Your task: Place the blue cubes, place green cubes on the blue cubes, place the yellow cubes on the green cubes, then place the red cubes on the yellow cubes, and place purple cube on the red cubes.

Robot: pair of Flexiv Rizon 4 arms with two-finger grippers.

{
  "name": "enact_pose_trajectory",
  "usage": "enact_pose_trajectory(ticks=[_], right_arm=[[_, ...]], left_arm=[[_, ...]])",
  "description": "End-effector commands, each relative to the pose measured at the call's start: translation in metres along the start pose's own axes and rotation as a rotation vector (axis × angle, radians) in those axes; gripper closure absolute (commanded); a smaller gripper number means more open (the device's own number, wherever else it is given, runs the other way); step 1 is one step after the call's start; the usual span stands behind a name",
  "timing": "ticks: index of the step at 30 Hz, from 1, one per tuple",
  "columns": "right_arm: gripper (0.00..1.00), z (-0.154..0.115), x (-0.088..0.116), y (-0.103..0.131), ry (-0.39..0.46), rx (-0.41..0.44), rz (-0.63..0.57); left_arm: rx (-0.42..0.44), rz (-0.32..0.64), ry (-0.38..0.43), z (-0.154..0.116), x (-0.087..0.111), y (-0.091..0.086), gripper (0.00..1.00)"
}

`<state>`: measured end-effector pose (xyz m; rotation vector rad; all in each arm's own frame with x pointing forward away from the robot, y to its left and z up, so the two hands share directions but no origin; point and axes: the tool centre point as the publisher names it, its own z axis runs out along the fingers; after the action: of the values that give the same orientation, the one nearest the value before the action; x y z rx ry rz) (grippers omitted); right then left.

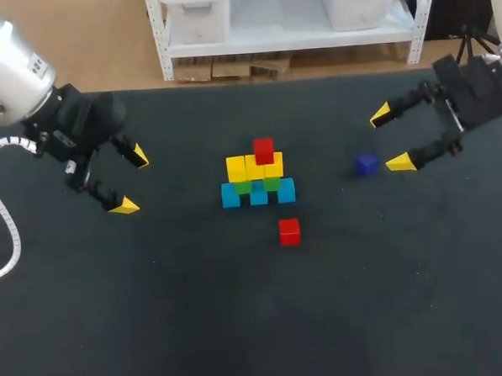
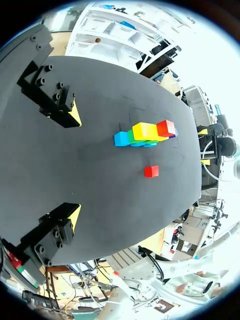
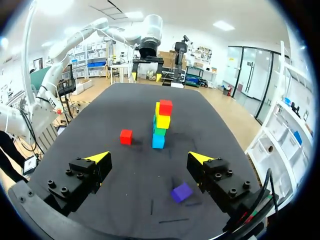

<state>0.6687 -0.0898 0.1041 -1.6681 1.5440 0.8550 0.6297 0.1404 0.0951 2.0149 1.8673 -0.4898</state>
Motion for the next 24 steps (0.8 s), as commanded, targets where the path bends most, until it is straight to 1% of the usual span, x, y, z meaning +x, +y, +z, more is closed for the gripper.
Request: enact_pose_trajectory(ticks=[1,3,7,11,14,16,19,21,24], right_arm=[[0.00,0.000,0.000,0.000,0.000,0.000,0.000],[0.00,0.000,0.000,0.000,0.000,0.000,0.000],[0.00,0.000,0.000,0.000,0.000,0.000,0.000],[0.00,0.000,0.000,0.000,0.000,0.000,0.000],[0.00,0.000,0.000,0.000,0.000,0.000,0.000],[0.00,0.000,0.000,0.000,0.000,0.000,0.000],[0.00,0.000,0.000,0.000,0.000,0.000,0.000],[0.00,0.000,0.000,0.000,0.000,0.000,0.000],[0.00,0.000,0.000,0.000,0.000,0.000,0.000]], left_arm=[[-0.034,-0.016,0.001,-0.001,-0.003,-0.009,0.00],[-0.054,-0.038,0.005,0.000,-0.008,-0.017,0.00],[-0.098,-0.111,0.005,0.008,-0.018,-0.042,0.00],[-0.122,-0.183,-0.028,0.020,-0.029,-0.069,0.00],[-0.128,-0.203,-0.045,0.032,-0.041,-0.083,0.00],[-0.121,-0.196,-0.055,0.041,-0.051,-0.089,0.00],[-0.109,-0.140,-0.079,0.054,-0.070,-0.097,0.00],[-0.094,-0.094,-0.080,0.062,-0.084,-0.101,0.00],[-0.069,-0.049,-0.080,0.075,-0.101,-0.104,0.00]])
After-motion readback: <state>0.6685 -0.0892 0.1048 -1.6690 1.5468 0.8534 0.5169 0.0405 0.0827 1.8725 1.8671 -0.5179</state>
